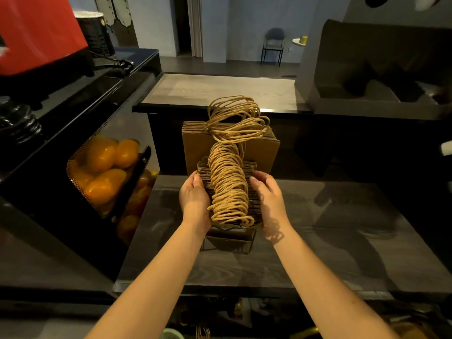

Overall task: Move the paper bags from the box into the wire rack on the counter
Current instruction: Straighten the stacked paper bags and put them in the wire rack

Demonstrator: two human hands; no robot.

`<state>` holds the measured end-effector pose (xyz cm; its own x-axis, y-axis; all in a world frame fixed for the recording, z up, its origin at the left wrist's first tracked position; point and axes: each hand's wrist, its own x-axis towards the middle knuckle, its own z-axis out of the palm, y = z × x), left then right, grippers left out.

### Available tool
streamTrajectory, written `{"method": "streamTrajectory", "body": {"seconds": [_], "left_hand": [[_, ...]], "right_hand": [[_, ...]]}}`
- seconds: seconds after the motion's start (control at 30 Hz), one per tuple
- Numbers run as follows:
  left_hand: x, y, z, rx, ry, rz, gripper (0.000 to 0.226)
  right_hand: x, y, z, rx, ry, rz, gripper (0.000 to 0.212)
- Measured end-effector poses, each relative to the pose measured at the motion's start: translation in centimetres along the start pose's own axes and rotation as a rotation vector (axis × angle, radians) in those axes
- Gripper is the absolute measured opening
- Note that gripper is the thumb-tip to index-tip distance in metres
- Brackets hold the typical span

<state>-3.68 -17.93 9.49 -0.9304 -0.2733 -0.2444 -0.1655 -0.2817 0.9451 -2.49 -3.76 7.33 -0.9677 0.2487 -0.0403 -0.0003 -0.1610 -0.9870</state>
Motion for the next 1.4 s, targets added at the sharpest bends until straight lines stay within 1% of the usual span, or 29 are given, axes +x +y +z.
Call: {"method": "streamTrajectory", "body": {"seconds": [0.07, 0.13, 0.23, 0.27, 0.33, 0.37, 0.4, 0.47, 0.5, 0.6, 0.67, 0.73, 0.83, 0.93, 1.03, 1.07, 1.13, 1.2, 1.27, 1.3, 1.33, 1.4], "left_hand": [[0.1, -0.2, -0.2, 0.003, -0.019, -0.003, 0.038], [0.1, -0.4, -0.6, -0.03, -0.066, -0.029, 0.041], [-0.2, -0.8, -1.6, -0.137, -0.192, -0.055, 0.047], [-0.8, -0.7, -1.9, -0.158, -0.26, -0.034, 0.044], [-1.3, -0.9, -2.5, -0.157, -0.387, -0.001, 0.036], [-1.4, -1.2, -2.7, -0.151, -0.419, 0.001, 0.038], [-1.5, -1.2, -2.9, -0.145, -0.45, 0.007, 0.044], [-1.4, -1.2, -3.2, -0.15, -0.478, -0.005, 0.057], [-1.3, -1.1, -3.3, -0.145, -0.484, -0.01, 0.057], [-1.2, -1.0, -3.0, -0.153, -0.521, 0.009, 0.036], [-1.2, -1.2, -2.8, -0.167, -0.558, 0.022, 0.037], [-1.3, -1.4, -2.8, -0.189, -0.554, 0.043, 0.04], [-1.5, -1.4, -2.6, -0.195, -0.571, 0.036, 0.044], [-1.1, -1.6, -2.7, -0.16, -0.547, 0.075, 0.04], [-0.7, -1.5, -2.7, -0.175, -0.458, 0.112, 0.04], [-0.5, -1.4, -2.7, -0.169, -0.442, 0.121, 0.038], [-0.1, -1.3, -2.6, -0.157, -0.448, 0.115, 0.035], [0.5, -1.6, -2.6, -0.11, -0.461, 0.098, 0.039], [0.8, -1.8, -2.7, -0.084, -0.459, 0.075, 0.047], [0.9, -1.9, -2.8, -0.072, -0.47, 0.059, 0.05], [0.8, -1.9, -2.8, -0.059, -0.474, 0.049, 0.052], [0.8, -1.9, -2.9, -0.034, -0.486, 0.049, 0.052]], "right_hand": [[-0.1, -0.1, 0.0, -0.006, -0.054, 0.003, 0.043], [-0.4, -0.4, 0.2, 0.027, -0.096, 0.035, 0.054], [-0.1, -0.3, 0.4, 0.139, -0.077, 0.093, 0.057], [0.0, -0.3, 0.6, 0.162, -0.066, 0.127, 0.064], [0.5, 0.4, 1.1, 0.194, -0.051, 0.18, 0.093], [1.1, 1.1, 0.9, 0.213, -0.056, 0.189, 0.102], [1.9, 2.2, 0.6, 0.233, -0.06, 0.197, 0.105], [2.4, 2.6, 0.3, 0.232, -0.074, 0.225, 0.102], [2.6, 3.0, -0.3, 0.23, -0.074, 0.237, 0.098], [2.0, 3.1, -1.2, 0.243, -0.089, 0.249, 0.087], [0.7, 1.5, -0.7, 0.225, -0.129, 0.258, 0.073], [0.5, 1.3, -0.5, 0.191, -0.16, 0.224, 0.062], [0.6, 1.3, -0.5, 0.139, -0.158, 0.189, 0.066], [0.9, 1.3, -1.0, 0.217, -0.149, 0.227, 0.062], [1.1, 1.5, -1.5, 0.287, -0.156, 0.236, 0.064], [1.0, 1.5, -1.5, 0.297, -0.14, 0.251, 0.06], [1.2, 1.7, -1.5, 0.324, -0.127, 0.31, 0.045], [1.6, 1.9, -1.5, 0.335, -0.147, 0.341, 0.038], [1.6, 1.8, -1.3, 0.299, -0.174, 0.325, 0.037], [1.5, 1.8, -1.3, 0.257, -0.179, 0.305, 0.041], [1.4, 1.8, -1.2, 0.206, -0.179, 0.288, 0.049], [1.1, 1.8, -1.3, 0.098, -0.196, 0.244, 0.079]]}}
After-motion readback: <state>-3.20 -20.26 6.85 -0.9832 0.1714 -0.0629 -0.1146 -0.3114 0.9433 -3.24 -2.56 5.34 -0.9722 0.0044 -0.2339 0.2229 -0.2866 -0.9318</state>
